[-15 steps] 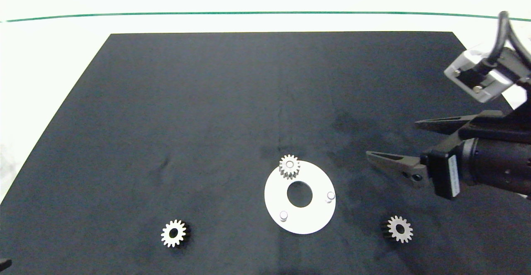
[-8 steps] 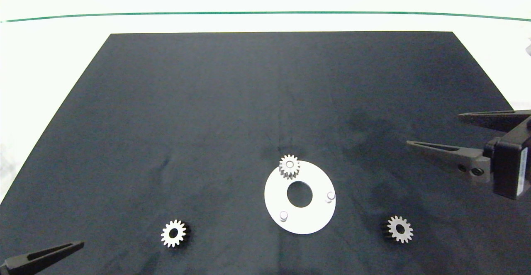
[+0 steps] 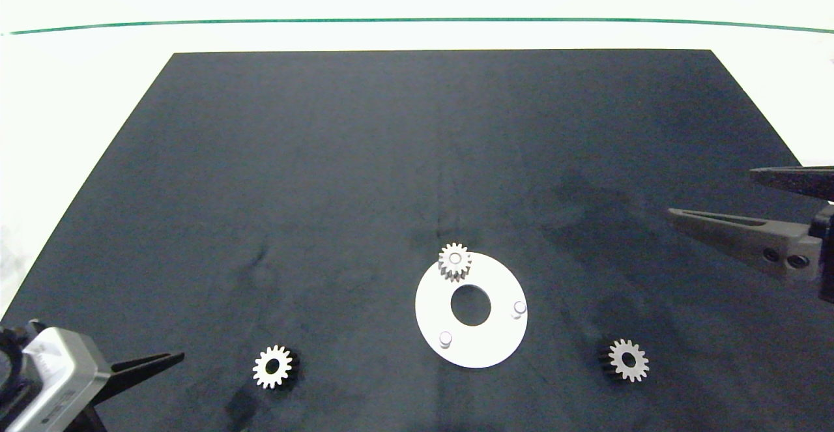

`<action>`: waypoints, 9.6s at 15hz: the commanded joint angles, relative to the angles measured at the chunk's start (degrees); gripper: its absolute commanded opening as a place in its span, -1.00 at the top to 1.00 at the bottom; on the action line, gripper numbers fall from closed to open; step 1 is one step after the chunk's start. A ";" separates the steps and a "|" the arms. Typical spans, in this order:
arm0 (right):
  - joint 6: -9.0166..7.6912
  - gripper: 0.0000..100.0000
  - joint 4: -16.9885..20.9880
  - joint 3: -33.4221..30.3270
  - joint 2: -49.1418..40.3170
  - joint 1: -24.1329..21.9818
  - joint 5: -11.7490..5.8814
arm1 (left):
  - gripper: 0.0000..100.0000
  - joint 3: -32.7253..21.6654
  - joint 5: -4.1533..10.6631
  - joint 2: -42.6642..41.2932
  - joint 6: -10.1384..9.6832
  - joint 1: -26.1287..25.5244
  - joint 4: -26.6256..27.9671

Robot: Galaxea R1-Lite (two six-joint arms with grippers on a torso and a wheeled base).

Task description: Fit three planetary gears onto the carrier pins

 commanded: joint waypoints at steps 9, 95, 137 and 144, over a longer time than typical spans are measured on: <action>0.04 -1.00 0.81 0.16 -2.24 0.03 0.02 | -1.00 3.66 0.03 16.74 2.73 -1.31 -12.63; 0.48 -1.00 2.57 1.21 -8.74 0.38 0.37 | 0.50 -18.40 9.25 32.30 17.41 -20.74 -8.76; 0.48 -1.00 3.80 1.65 -12.43 0.38 0.37 | 0.50 -32.73 17.25 47.51 9.50 -29.00 -6.30; 0.57 -1.00 3.80 3.15 -12.70 0.38 0.37 | -1.00 -33.08 17.25 47.77 9.50 -29.09 -6.21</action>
